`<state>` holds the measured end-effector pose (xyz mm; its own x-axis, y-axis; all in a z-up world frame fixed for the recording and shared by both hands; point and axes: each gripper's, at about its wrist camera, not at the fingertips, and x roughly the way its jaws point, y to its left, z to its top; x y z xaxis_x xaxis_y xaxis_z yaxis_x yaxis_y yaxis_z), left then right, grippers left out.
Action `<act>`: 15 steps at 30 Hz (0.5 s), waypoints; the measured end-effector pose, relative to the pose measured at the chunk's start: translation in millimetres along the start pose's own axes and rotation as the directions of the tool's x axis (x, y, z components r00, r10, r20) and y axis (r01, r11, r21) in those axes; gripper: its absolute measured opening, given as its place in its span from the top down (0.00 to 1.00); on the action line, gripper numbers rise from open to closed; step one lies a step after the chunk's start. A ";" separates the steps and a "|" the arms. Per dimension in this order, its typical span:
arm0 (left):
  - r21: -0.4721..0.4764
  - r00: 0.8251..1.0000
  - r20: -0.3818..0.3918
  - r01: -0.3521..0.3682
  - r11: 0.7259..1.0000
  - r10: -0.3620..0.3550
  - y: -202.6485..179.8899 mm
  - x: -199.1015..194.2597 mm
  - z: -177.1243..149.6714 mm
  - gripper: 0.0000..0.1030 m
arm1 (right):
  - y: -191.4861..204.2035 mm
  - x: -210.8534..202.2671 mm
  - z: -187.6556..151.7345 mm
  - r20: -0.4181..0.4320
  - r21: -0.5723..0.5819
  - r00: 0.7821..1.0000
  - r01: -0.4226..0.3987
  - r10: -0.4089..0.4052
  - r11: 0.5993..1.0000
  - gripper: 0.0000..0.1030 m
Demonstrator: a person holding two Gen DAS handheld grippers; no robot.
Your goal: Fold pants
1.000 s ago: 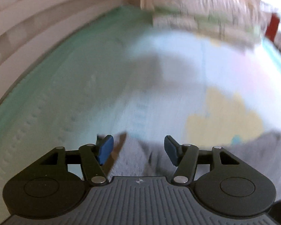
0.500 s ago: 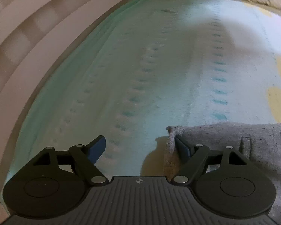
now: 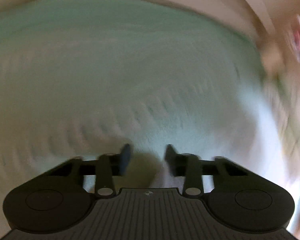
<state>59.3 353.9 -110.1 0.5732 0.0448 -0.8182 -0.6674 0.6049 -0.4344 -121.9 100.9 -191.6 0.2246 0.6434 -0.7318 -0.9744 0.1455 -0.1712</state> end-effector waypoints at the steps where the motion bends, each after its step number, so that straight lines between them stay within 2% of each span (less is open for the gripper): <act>1: 0.023 0.998 0.057 -0.040 0.999 0.039 2.7 -5.6 6.3 0.77 | 0.2 0.3 -0.9 -0.003 0.005 1.000 -0.005 0.005 1.000 0.77; 2: 0.052 0.994 0.097 -0.062 0.997 0.057 4.5 -11.4 10.8 0.77 | -0.7 0.8 -1.9 0.000 0.007 1.000 -0.004 0.004 1.000 0.77; 3: 0.060 0.994 0.104 -0.041 0.997 0.035 7.7 -15.6 15.2 0.77 | 0.1 0.5 -2.3 0.000 0.000 1.000 -0.002 0.002 1.000 0.77; 5: 0.046 0.995 0.078 0.054 0.998 -0.057 12.0 -24.4 15.3 0.77 | -0.1 -2.4 -2.1 0.004 -0.008 1.000 0.000 0.000 1.000 0.77; 8: 0.155 0.992 0.069 0.091 0.984 -0.102 -3.7 -37.4 1.3 0.74 | -12.3 -13.7 -2.3 0.042 0.070 0.999 -0.023 0.020 0.997 0.77; 11: 0.292 0.989 0.050 0.122 0.949 -0.143 -32.6 -39.1 -13.2 0.72 | -28.9 -28.0 -3.9 0.094 0.164 0.995 -0.032 0.016 0.986 0.77; 13: 0.382 0.988 0.038 0.122 0.916 -0.148 -56.9 -33.5 -19.1 0.71 | -37.0 -36.3 -3.4 0.109 0.178 0.994 -0.023 0.003 0.984 0.77; 15: 0.463 0.993 0.001 0.102 0.880 -0.116 -74.8 -19.4 -24.0 0.70 | -42.9 -48.8 -5.9 0.129 0.166 0.991 0.001 -0.023 0.986 0.77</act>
<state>86.7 288.7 -70.8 0.6467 -0.0250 -0.7623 -0.3088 0.9053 -0.2917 -91.1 58.8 -152.4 0.2446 0.7313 -0.6367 -0.9612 0.2693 -0.0598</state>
